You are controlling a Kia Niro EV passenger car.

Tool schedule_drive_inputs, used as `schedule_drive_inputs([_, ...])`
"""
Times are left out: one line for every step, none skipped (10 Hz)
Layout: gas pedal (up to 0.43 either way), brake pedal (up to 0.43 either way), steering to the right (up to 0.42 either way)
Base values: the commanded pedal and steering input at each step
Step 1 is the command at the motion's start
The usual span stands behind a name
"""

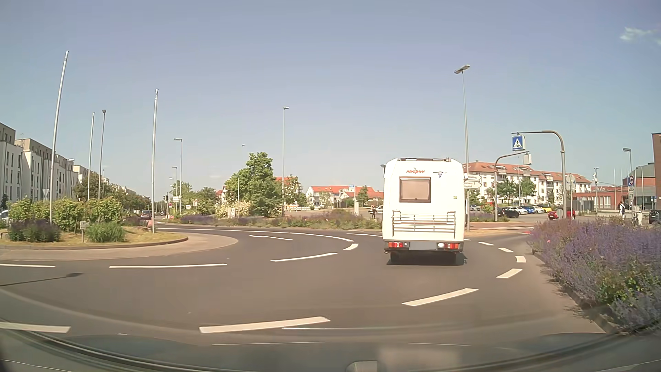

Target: Follow the waypoints while adhering to traffic rules and regulations

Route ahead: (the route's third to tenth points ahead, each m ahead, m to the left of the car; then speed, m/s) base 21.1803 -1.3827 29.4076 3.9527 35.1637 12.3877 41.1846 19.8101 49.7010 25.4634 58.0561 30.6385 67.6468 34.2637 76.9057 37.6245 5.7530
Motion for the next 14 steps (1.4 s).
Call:
schedule_drive_inputs([0.150,0.000,0.179])
schedule_drive_inputs([0.150,0.000,0.179])
schedule_drive_inputs([0.150,0.000,0.178])
schedule_drive_inputs([0.138,0.000,0.175])
schedule_drive_inputs([0.118,0.000,0.169])
schedule_drive_inputs([0.087,0.000,0.162])
schedule_drive_inputs([0.087,0.000,0.156])
schedule_drive_inputs([0.087,0.000,0.150])
schedule_drive_inputs([0.087,0.000,0.144])
schedule_drive_inputs([0.087,0.000,0.136])
schedule_drive_inputs([0.087,0.000,0.121])
schedule_drive_inputs([0.087,0.000,0.104])
schedule_drive_inputs([0.087,0.000,0.086])
schedule_drive_inputs([0.087,0.000,0.064])
